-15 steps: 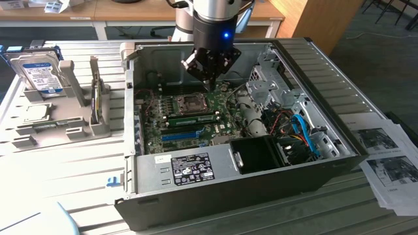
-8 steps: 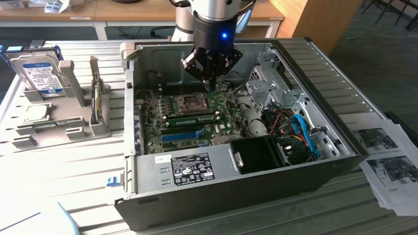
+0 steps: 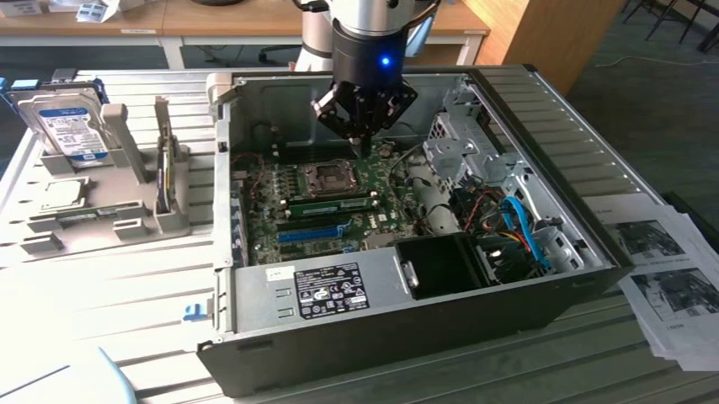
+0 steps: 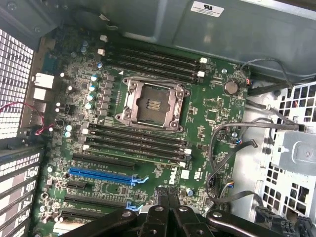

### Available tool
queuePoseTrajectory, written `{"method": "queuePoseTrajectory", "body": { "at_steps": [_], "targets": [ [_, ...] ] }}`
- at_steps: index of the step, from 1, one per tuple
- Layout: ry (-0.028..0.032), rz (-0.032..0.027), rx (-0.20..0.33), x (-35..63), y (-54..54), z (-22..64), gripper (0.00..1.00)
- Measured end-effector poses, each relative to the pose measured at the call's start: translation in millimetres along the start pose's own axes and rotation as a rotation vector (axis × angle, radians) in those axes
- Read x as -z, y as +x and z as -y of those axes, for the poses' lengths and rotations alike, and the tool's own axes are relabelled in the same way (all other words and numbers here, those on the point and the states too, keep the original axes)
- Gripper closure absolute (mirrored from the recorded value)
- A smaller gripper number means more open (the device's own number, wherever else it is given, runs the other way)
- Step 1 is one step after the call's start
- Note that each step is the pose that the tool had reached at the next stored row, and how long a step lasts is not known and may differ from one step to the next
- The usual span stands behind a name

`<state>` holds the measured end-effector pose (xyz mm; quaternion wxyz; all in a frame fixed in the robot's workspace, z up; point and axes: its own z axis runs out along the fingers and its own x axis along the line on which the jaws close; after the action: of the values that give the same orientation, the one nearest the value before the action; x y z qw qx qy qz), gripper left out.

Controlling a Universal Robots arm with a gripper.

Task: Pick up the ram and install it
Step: 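Press down the ram until it locks into place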

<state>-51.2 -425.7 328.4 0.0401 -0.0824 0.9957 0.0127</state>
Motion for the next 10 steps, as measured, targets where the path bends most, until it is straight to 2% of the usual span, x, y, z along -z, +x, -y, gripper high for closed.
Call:
{"method": "queuePoseTrajectory", "body": {
  "at_steps": [6, 7, 9, 10],
  "targets": [
    [0.0, -0.0001, 0.0, 0.0, 0.0, 0.0, 0.91],
    [-0.0003, -0.0019, 0.0, 0.0, 0.1, 0.0, 0.91],
    [-0.0022, -0.0126, -0.001, -0.1, 0.0, -0.1, 0.91],
    [-0.0035, -0.0208, -0.002, -0.1, 0.0, 0.0, 0.91]
  ]
}}
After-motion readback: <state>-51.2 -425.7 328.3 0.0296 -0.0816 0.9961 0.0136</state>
